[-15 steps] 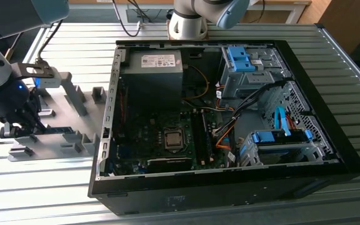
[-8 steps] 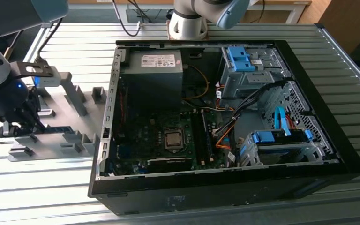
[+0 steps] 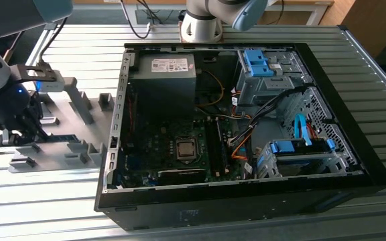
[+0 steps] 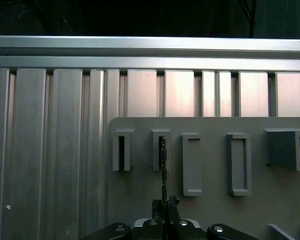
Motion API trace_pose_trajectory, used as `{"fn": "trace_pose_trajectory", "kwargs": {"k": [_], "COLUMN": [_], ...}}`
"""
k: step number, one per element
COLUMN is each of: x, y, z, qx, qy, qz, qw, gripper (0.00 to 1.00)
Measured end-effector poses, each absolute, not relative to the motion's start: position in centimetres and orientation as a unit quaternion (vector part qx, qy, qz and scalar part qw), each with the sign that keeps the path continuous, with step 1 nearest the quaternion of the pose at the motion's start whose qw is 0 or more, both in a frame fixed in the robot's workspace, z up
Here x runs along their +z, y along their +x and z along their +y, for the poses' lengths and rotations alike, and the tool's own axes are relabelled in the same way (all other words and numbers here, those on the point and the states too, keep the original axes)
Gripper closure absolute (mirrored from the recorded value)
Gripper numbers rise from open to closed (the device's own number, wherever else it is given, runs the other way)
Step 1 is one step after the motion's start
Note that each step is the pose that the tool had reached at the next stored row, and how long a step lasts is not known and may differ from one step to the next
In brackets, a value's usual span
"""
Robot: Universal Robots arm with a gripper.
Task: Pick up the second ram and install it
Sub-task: 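Pick up the second ram and move it above second insertion slot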
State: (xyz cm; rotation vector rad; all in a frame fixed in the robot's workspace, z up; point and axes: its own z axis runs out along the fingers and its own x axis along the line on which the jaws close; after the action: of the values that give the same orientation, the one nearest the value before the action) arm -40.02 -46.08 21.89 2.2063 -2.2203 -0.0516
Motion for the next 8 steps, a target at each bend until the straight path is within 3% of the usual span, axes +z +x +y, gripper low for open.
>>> {"fn": "trace_pose_trajectory", "kwargs": {"k": [8], "x": [22.31], "y": [-40.02], "z": [-46.08], "qx": [-0.016], "qy": [0.705], "qz": [-0.709], "qw": [0.006], "gripper": [0.86]}}
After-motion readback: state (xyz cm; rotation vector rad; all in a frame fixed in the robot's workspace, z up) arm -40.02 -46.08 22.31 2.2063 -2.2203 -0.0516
